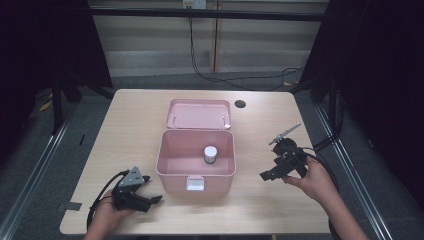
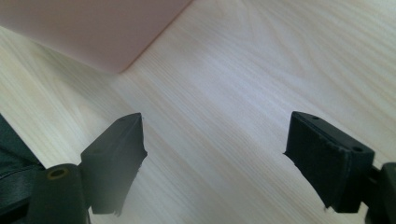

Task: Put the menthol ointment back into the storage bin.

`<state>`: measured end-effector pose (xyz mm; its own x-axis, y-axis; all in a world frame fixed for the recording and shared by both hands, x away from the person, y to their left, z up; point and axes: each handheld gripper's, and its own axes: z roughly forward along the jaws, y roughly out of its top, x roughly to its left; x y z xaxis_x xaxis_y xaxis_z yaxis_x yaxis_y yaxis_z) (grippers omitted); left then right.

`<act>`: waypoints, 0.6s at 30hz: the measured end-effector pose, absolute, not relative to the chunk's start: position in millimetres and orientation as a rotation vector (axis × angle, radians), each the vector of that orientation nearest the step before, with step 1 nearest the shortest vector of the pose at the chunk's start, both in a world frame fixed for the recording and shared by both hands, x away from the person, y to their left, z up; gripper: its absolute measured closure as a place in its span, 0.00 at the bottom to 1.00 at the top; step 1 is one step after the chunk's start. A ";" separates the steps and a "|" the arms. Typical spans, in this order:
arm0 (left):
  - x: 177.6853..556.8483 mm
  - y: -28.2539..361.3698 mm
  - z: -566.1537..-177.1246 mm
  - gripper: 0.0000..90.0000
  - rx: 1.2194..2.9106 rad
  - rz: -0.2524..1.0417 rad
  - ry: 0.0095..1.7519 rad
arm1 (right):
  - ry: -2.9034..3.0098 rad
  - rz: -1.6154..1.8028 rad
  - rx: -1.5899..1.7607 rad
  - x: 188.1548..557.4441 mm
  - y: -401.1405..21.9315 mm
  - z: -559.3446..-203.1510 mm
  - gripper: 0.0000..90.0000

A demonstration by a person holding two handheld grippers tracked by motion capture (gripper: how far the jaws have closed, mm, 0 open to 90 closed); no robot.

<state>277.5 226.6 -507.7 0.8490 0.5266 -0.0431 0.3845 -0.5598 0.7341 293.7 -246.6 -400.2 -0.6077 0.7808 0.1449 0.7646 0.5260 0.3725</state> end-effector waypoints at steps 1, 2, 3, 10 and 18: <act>277.3 226.6 -507.5 0.17 2.235 0.232 0.660 | 2.702 0.628 1.385 292.9 -248.0 -403.5 0.21; 277.2 226.6 -507.5 0.17 2.236 0.233 0.661 | 2.699 0.627 1.389 292.1 -249.5 -406.9 0.21; 277.3 226.6 -507.5 0.17 2.235 0.233 0.660 | 2.696 0.627 1.397 291.4 -250.9 -410.1 0.21; 277.1 226.4 -507.4 0.17 2.238 0.236 0.659 | 2.689 0.631 1.386 286.3 -260.5 -434.3 0.21; 277.1 226.3 -507.3 0.17 2.245 0.241 0.653 | 2.677 0.642 1.393 278.6 -269.5 -455.0 0.21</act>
